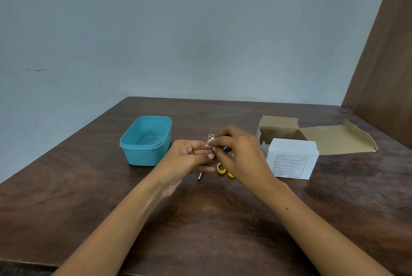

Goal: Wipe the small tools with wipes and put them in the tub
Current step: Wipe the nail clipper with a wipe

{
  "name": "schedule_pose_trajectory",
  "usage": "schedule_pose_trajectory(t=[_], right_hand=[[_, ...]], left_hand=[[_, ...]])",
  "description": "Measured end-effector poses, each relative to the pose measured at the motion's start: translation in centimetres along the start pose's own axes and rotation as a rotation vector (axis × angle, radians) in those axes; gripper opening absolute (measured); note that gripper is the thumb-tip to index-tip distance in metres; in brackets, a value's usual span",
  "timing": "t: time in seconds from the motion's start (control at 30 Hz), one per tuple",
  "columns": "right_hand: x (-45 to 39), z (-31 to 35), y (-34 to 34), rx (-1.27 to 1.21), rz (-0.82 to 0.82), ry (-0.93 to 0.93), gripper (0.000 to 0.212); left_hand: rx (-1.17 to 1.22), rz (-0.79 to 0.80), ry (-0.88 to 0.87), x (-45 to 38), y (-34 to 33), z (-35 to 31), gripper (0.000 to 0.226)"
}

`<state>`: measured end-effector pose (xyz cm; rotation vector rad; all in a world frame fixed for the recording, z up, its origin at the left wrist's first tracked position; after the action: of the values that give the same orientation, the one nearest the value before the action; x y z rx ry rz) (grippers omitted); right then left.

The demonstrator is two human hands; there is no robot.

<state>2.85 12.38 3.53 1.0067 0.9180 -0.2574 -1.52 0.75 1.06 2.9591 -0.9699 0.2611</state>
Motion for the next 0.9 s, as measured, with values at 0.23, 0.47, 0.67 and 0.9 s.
schedule_pose_trajectory(t=[0.23,0.47,0.67,0.9], right_hand=[[0.0,0.7,-0.2,-0.058,0.159,0.009,0.020],[0.2,-0.9,2.4,-0.146,-0.254,-0.184,0.007],[0.6,-0.7,0.4,-0.189,-0.128,-0.209,0.014],[0.4,-0.3,-0.2,-0.165,0.010,-0.149,0.014]], left_hand=[[0.066,-0.062,0.063,-0.2,0.2,0.2,0.025],[0.068,-0.100,0.053,-0.4,0.6,0.2,0.016],[0.100,-0.089,0.040,-0.4,0.3,0.4,0.019],[0.102,-0.123,0.052,-0.5,0.5,0.8,0.022]])
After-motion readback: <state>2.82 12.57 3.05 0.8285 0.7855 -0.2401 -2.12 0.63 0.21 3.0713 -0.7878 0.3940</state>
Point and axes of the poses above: each hand's wrist, its own x-axis away from the middle knuckle, its own y-axis out of the back of the hand, z = x × y, the point moved 5 cm from there along -x, towards the middle knuckle, and after that the axes turned 12 degrees about y, right-handed, at the moved point
